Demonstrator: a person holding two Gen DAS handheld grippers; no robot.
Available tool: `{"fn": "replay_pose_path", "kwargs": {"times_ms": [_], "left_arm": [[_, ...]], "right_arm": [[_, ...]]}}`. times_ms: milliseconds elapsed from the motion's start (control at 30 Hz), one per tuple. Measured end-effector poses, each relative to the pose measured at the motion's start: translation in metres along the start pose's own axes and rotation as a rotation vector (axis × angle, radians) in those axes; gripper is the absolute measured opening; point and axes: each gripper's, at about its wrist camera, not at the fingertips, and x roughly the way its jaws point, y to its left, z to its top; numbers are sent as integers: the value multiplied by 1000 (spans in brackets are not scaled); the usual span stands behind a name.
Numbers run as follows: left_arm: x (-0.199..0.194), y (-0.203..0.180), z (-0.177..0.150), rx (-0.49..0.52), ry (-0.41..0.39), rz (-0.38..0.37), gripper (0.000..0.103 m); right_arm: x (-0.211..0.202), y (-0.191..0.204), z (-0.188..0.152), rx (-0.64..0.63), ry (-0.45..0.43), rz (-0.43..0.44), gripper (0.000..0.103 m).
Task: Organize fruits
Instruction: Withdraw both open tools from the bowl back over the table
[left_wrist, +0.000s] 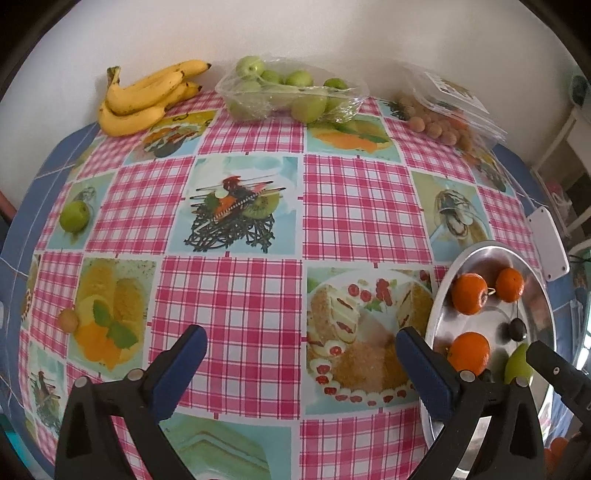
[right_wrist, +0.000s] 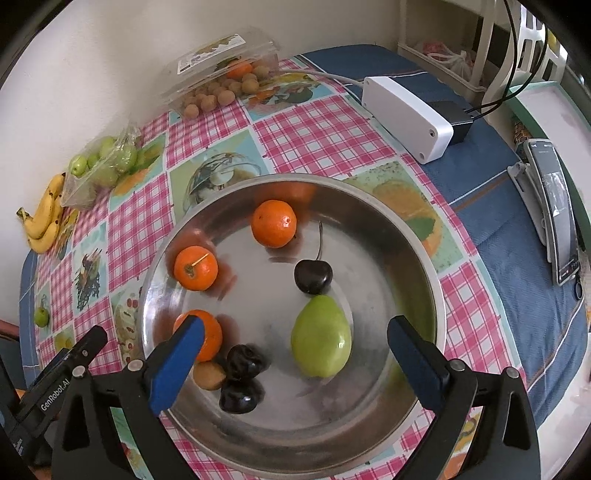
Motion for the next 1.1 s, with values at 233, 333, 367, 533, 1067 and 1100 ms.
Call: {"fn": "replay_pose_path", "kwargs": {"times_ms": [233,333,367,533,1067,1100], "left_arm": [[-12,4,-3,18,-10,-8,103],[-18,10,-5,14,-21,-5,103],[-20,13,-5,13,-26,-3,103],[-29,26,-6,15,-46,16,103],[-49,77,0,40,-91,70,103],[-48,81,1,35,-89,71,103]], "right_arm": [[-15,6,-5,-14,-13,-9,99],[-22,11,-8,-25,-20,-18,99],[-24,13,-9,-29,-19,-20,99],[-28,20,-14,-24,-8,-19,99],[-24,72,-23,-49,-15,16,99],[-23,77,-24,-61,-13,16,99]]}}
